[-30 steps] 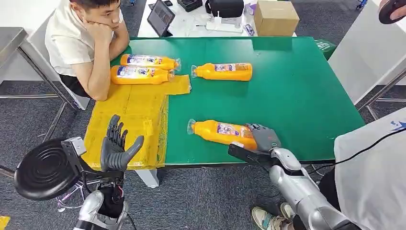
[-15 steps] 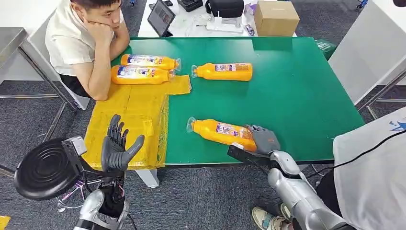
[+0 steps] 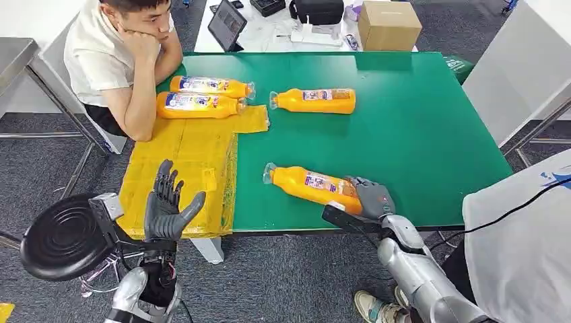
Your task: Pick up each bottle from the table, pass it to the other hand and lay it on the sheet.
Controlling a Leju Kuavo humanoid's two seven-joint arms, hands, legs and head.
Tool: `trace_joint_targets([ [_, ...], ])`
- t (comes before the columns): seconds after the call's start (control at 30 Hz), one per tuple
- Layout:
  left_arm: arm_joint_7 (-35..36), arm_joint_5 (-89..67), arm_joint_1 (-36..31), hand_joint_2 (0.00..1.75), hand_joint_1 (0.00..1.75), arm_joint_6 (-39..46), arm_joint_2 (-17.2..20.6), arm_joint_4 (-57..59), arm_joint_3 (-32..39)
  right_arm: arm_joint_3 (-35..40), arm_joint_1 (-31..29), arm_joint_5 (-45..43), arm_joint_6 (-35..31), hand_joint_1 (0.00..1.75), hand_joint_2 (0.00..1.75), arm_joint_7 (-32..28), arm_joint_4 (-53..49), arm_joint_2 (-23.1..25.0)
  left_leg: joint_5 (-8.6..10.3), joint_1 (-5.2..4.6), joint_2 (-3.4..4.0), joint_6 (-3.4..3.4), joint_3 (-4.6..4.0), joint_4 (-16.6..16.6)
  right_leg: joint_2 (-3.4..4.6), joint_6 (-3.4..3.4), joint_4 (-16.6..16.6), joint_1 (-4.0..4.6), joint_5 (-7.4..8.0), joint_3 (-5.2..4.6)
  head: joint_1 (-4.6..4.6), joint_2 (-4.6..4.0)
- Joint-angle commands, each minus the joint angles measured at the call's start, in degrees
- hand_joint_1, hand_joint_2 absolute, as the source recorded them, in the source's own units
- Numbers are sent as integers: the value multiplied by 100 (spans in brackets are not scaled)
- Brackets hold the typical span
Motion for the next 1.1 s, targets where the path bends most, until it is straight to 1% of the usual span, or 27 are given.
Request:
trace_joint_targets([
  [0.03, -220, -35, 563, 175, 0, -769, 295, -18, -456, -862, 766, -1024, 249, 164, 175, -621, -1484, 407, -18, 4, 18, -12, 34, -9, 12, -15, -6, 5, -14, 28, 2, 0],
  [0.07, -221, -7, 584, 175, 0, -784, 286, -16, -454, -901, 819, -1135, 274, 171, 175, -677, -1609, 465, -16, 3, 19, -11, 20, -5, 14, -13, -2, 4, -11, 15, 2, 0],
  [0.1, -233, 14, 600, 175, 0, -806, 284, -24, -469, -912, 895, -1238, 269, 171, 175, -771, -1791, 536, -13, 3, 15, -11, 6, -5, 10, -11, -1, 4, -7, 1, 0, 0],
  [0.13, -243, 22, 599, 175, 0, -837, 292, -24, -492, -943, 969, -1440, 374, 173, 175, -887, -1965, 620, -22, 4, 19, -17, 21, -3, 12, -17, 2, 6, -17, 14, 0, 0],
  [0.17, -243, 26, 598, 175, 0, -845, 293, -15, -506, -907, 1015, -1524, 451, 173, 175, -923, -2092, 682, -17, 5, 12, -15, 12, -2, 7, -15, 2, 6, -13, 6, 2, 0],
  [0.2, -230, 34, 557, 175, 0, -872, 298, 42, -527, -843, 1073, -1637, 524, 175, 175, -1012, -2254, 773, -21, 6, 12, -18, 20, -3, 6, -18, 2, 7, -17, 14, 0, 0],
  [0.23, -241, 19, 531, 175, 0, -885, 301, 61, -531, -800, 1098, -1727, 590, 171, 175, -1054, -2322, 847, -18, 5, 11, -15, 10, 0, 7, -15, 4, 6, -15, 4, 0, 0],
  [0.27, -243, 10, 460, 175, 0, -883, 277, 156, -503, -739, 1157, -1937, 727, 173, 175, -1122, -2480, 933, -15, 5, 15, -15, 8, -4, 11, -14, 1, 6, -11, 1, -2, 0],
  [0.3, -280, -30, 381, 175, 0, -888, 281, 225, -490, -691, 1170, -2031, 766, 169, 175, -1143, -2546, 982, -8, 5, 5, -11, -5, -4, 3, -10, -1, 5, -7, -9, 2, 0],
  [0.33, -343, -116, 294, 175, 0, -867, 261, 324, -460, -624, 1180, -2140, 793, 173, 175, -1177, -2619, 1006, -16, 7, 12, -16, 12, -3, 8, -16, 1, 8, -13, 5, 4, 0],
  [0.37, -353, -156, 228, 175, 0, -839, 241, 412, -419, -559, 1197, -2214, 825, 169, 175, -1195, -2704, 1022, -12, 7, 11, -14, 2, -3, 9, -14, 1, 6, -9, -4, 2, 0],
  [0.4, -353, -159, 206, 175, 0, -834, 231, 459, -389, -506, 1204, -2217, 826, 169, 175, -1195, -2756, 1019, -18, 8, 17, -18, 18, -3, 11, -20, 4, 8, -15, 9, 2, 0],
  [0.43, -356, -151, 190, 175, 0, -832, 221, 510, -352, -471, 1209, -2242, 822, 166, 175, -1196, -2797, 1037, -10, 7, 10, -14, 5, -6, 3, -15, 0, 7, -9, -2, 0, 0],
  [0.47, -350, -149, 175, 175, 0, -838, 188, 571, -336, -380, 1178, -2260, 854, 162, 175, -1191, -2787, 1033, -6, 4, 0, -10, -1, -6, -3, -11, 0, 3, -8, -6, 2, 0],
  [0.5, -349, -149, 168, 175, 0, -844, 169, 595, -343, -339, 1166, -2274, 859, 159, 175, -1191, -2766, 1046, -13, 7, 2, -16, 17, -6, -4, -18, 1, 7, -16, 11, 0, 0],
  [0.53, -350, -143, 159, 175, 0, -882, 157, 610, -367, -253, 1138, -2256, 919, 159, 175, -1193, -2733, 1061, -13, 8, 3, -15, 16, -5, -2, -16, -1, 8, -15, 11, 2, 0],
  [0.6, -352, -74, 100, 175, 0, -969, 114, 675, -418, -54, 1054, -2221, 1027, 164, 175, -1200, -2600, 1130, -11, 6, 8, -12, 13, -8, 5, -12, -4, 5, -10, 8, 2, 0],
  [0.63, -323, -17, 7, 175, 0, -974, 81, 779, -470, 178, 935, -2201, 1103, 162, 175, -1207, -2404, 1191, -8, 5, 10, -11, 4, -6, 6, -10, -2, 4, -7, 0, 2, 0],
  [0.7, -319, -13, -13, 175, 0, -972, 66, 794, -478, 207, 934, -2177, 1069, 162, 175, -1194, -2383, 1226, -7, 5, 10, -11, 4, -6, 5, -10, -2, 4, -7, -1, 0, 0],
  [0.73, -319, -13, -13, 175, 0, -972, 66, 794, -478, 207, 934, -2177, 1069, 159, 175, -1194, -2383, 1226, -11, 6, 6, -15, 16, -8, 1, -15, -1, 5, -12, 11, 2, 0],
  [0.77, -279, 40, -54, 175, 0, -965, 52, 844, -496, 285, 882, -2172, 1086, 161, 175, -1203, -2290, 1227, -6, 4, 5, -11, 2, -6, 2, -10, -1, 3, -7, -3, 2, 0],
  [0.8, -271, 83, -85, 175, 0, -974, 52, 870, -530, 354, 847, -2173, 1104, 164, 175, -1209, -2237, 1234, -11, 5, 6, -15, 16, -7, 1, -15, 1, 4, -13, 10, 0, 0],
  [0.83, -233, 171, -137, 175, 0, -992, 16, 932, -537, 406, 810, -2175, 1109, 171, 175, -1187, -2166, 1288, -11, 7, 5, -15, 14, -5, 1, -14, -2, 7, -11, 10, 2, 0],
  [0.9, -209, 324, -244, 175, 0, -992, -30, 1023, -618, 580, 714, -2225, 1179, 169, 175, -1215, -1936, 1367, -12, 7, 10, -15, 19, -5, 5, -15, -2, 6, -11, 14, 2, 0],
  [0.93, -209, 324, -244, 175, 0, -992, -30, 1023, -618, 580, 714, -2225, 1179, 169, 175, -1215, -1936, 1367, -6, 7, 9, -10, 2, -5, 6, -10, -3, 6, -4, -2, 2, 0],
  [1.1, -212, 439, -250, 175, 0, -1017, -5, 987, -679, 688, 668, -2225, 1202, 171, 175, -1245, -1848, 1356, -7, 5, 2, -11, 10, -8, -1, -11, -5, 4, -9, 7, 2, 0],
])
